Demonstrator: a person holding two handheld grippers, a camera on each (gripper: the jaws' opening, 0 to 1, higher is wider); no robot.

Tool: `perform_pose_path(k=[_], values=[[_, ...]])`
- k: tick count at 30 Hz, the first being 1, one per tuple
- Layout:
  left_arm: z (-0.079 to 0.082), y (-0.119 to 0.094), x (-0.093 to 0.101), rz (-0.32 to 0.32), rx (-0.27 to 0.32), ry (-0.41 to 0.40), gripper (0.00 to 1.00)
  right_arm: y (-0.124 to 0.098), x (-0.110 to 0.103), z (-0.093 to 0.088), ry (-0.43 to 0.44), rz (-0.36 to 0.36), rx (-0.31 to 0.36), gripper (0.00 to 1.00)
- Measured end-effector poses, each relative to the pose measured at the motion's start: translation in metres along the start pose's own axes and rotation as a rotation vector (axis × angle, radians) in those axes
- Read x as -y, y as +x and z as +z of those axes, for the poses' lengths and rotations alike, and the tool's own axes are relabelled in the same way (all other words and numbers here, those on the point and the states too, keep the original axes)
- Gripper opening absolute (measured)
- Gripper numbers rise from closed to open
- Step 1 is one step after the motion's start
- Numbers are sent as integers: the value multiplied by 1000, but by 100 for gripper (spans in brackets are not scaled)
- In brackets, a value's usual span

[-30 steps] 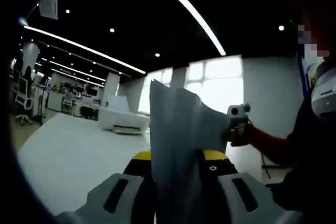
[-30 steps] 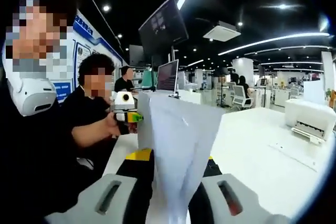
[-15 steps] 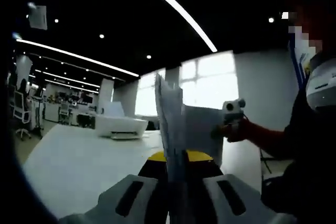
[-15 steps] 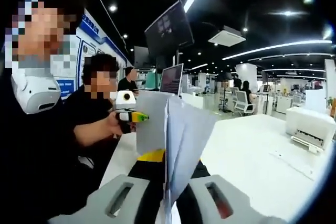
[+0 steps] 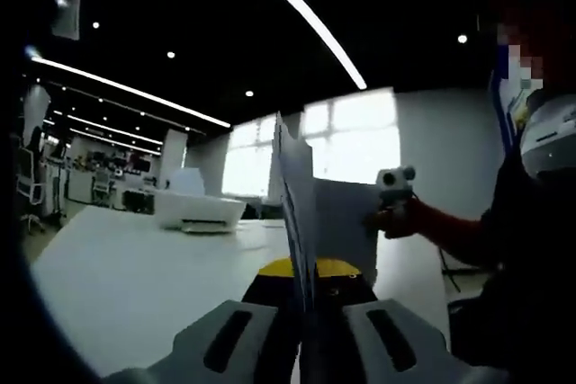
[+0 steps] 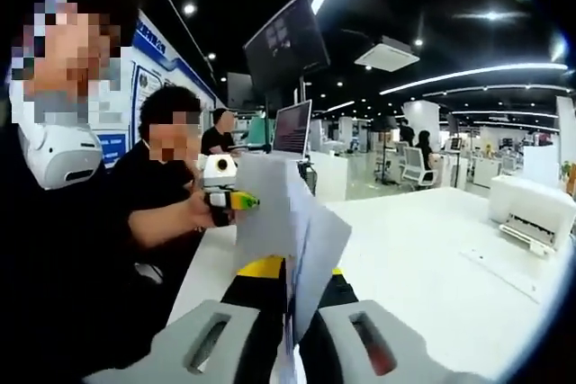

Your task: Organize the stack of printing papers by aligning and flattening the scattered papers on the table

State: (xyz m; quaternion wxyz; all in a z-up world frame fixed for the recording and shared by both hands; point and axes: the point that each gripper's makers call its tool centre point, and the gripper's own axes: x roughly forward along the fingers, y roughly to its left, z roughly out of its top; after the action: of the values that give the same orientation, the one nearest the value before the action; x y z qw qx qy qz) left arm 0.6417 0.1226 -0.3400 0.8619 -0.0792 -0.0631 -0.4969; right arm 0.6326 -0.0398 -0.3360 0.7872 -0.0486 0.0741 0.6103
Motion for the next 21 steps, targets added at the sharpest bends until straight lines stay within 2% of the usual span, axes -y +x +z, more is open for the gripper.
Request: perform_pose_path(k=[8, 10, 13, 21], values=[[1, -2, 3, -7, 4, 15, 5, -1, 3, 2, -3, -8, -4, 0], [1, -2, 4, 2, -8, 40, 5, -2, 4, 0, -23, -10, -42, 1], [6, -2, 10, -7, -6, 94, 5, -4, 7, 5, -65, -17, -76, 12], [15, -1, 25, -41, 3, 153, 5, -8, 0, 26, -188, 77, -246, 20]])
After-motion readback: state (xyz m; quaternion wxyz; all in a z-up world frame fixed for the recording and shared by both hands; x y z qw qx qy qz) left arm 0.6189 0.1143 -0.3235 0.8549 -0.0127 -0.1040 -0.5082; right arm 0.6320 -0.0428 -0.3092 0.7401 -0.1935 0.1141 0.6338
